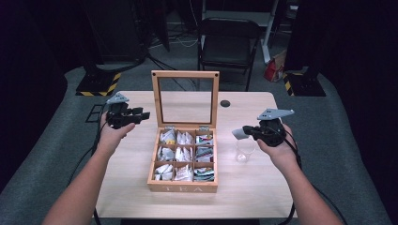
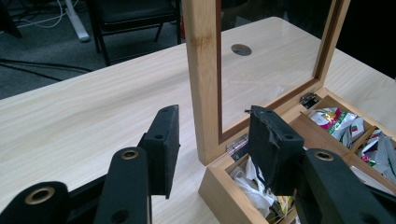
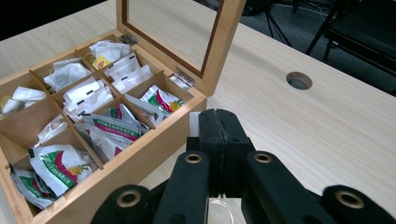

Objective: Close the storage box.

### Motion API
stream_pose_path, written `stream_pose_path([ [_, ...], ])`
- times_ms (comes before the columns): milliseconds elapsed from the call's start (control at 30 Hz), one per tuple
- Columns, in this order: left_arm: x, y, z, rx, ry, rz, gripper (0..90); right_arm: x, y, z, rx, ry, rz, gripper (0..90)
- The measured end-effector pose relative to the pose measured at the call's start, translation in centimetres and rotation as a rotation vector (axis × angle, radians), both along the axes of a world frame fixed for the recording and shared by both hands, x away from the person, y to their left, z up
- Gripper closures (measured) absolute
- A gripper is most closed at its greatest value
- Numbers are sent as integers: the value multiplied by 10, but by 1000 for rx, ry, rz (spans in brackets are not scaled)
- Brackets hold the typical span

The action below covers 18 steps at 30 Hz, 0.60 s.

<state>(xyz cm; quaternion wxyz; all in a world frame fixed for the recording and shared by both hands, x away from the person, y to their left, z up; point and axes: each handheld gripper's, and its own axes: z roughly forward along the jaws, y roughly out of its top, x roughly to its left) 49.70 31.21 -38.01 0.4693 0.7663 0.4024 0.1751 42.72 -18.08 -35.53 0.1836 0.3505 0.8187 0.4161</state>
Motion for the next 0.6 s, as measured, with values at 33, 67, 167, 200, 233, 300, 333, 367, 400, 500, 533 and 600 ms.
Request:
stream_pose_path([
  [33,0,0,0,-3,1,2,536,0,-1,-1,0,3,-2,900],
  [67,0,0,0,-5,-1,4,535,-1,-2,-3,-3,4,-6,900],
  [167,-1,2,1,-9,-1,8,535,-2,-7,-8,-4,10,-18,900],
  [200,-1,2,1,-9,-1,8,536,-2,-8,-9,-3,13,-21,900],
  [233,-1,3,1,-8,-1,7,536,-3,-9,-11,0,16,-23,900],
  [300,-1,3,1,-8,-1,8,536,-3,-11,-15,-2,19,-25,900],
  [333,-1,3,1,-8,-1,8,536,-4,-11,-16,-1,22,-27,900],
  [367,-1,3,1,-8,0,8,536,-4,-12,-18,-6,25,-27,900],
  [400,-1,3,1,-8,0,8,535,-4,-12,-18,-6,25,-27,900],
  [500,-1,3,1,-6,0,8,536,-5,-13,-25,-19,32,-35,900],
  [533,-1,3,1,-6,0,9,536,-5,-14,-27,-23,32,-39,900],
  [600,-1,3,1,-5,0,9,536,-5,-15,-30,-23,39,-44,900],
])
